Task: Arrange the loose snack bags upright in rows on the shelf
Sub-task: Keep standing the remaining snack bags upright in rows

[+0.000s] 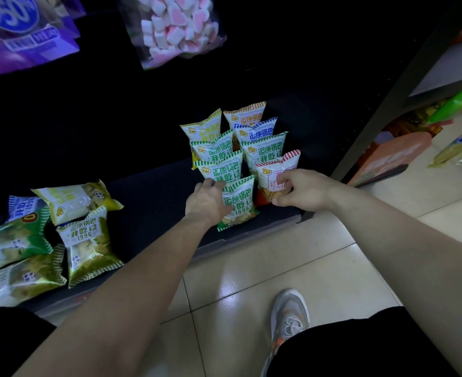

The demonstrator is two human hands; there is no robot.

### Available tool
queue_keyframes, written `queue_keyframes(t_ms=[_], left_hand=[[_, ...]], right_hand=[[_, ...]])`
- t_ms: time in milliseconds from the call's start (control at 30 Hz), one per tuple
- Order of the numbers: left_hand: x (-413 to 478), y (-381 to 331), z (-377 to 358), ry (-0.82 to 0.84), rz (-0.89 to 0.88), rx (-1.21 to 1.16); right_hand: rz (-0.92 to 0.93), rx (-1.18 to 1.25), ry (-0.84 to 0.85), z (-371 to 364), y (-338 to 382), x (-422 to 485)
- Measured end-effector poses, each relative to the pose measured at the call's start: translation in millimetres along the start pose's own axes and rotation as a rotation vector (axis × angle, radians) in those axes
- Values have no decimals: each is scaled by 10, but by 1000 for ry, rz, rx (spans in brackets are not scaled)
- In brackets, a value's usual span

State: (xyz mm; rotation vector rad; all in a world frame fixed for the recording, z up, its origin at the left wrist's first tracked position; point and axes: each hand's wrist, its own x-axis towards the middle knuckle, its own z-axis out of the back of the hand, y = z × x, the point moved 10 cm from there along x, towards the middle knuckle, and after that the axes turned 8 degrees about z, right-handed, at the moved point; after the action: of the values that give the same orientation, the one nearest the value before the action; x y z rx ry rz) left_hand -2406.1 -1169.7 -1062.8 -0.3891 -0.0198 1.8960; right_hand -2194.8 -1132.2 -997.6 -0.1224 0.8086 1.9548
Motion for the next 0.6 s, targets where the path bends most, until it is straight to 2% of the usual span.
queue_keyframes(t_ms=[333, 600], left_hand=[[-102, 147, 350, -17, -31, -2], [-532, 931, 1300, -71, -24, 119]], right_hand=[[21, -99, 35, -27, 254, 38], [145, -286, 83, -263, 1375, 90]])
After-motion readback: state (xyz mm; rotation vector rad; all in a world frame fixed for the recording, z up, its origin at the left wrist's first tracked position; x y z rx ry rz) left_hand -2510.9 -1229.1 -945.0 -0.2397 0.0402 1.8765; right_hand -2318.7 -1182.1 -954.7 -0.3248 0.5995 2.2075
